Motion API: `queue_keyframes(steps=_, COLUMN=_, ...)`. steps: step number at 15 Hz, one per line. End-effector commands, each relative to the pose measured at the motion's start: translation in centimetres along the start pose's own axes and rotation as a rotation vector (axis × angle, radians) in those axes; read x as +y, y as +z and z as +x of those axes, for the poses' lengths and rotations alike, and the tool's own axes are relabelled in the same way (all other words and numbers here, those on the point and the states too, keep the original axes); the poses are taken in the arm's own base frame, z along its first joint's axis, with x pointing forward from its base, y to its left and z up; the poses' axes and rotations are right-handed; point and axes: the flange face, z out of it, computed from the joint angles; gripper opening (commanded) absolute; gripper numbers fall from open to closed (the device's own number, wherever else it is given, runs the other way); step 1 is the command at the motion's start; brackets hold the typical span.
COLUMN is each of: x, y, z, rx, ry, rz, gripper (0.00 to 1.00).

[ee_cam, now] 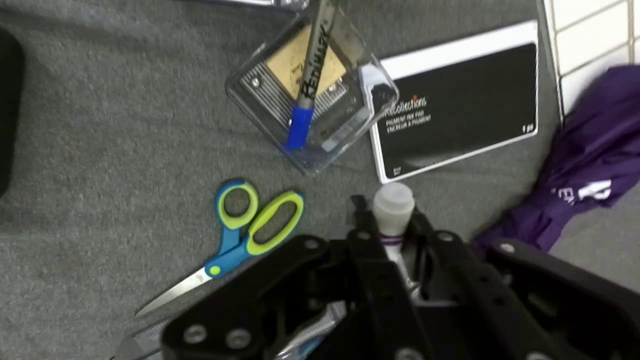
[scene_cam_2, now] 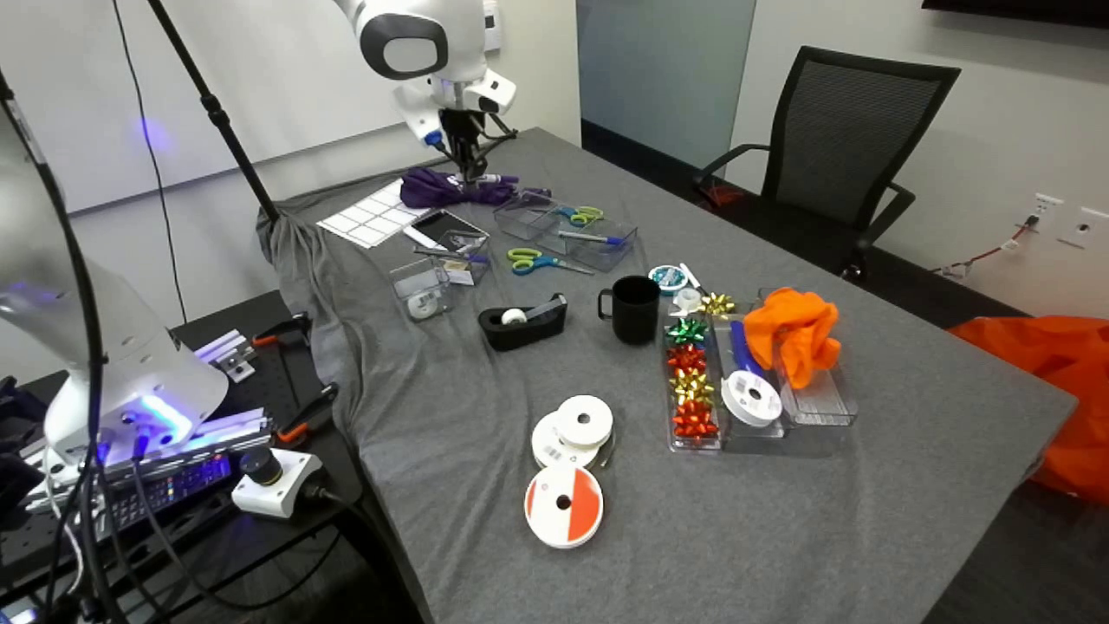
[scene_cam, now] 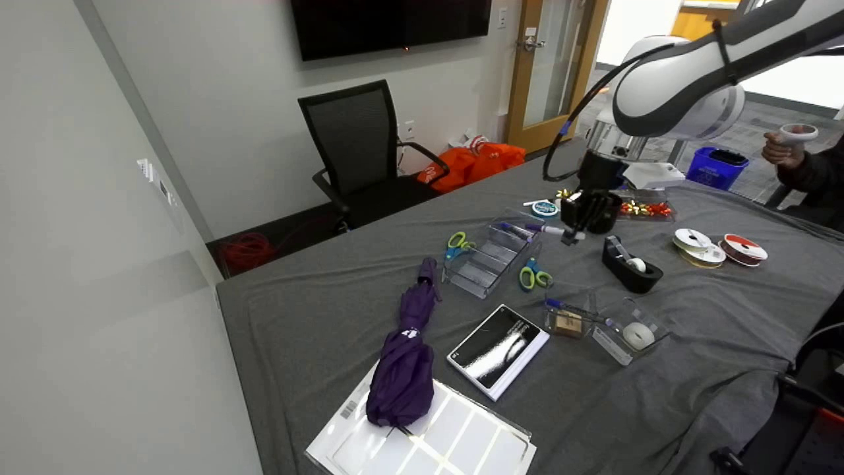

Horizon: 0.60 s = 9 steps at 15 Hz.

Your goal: Move the marker from the middle tray to the furthest tray

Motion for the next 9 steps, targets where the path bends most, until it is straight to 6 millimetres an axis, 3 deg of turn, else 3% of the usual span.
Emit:
queue_keyframes(steps=1, x=0.4, y=1.9, z=4.3, rx=0.073, ry=0.166, rz=0.010, gripper=0.04)
queue_keyframes(steps=9, x=1.6, y=7.4, z=10.5, rx=0.045, ry=0.534, rz=0.009, gripper=0.04)
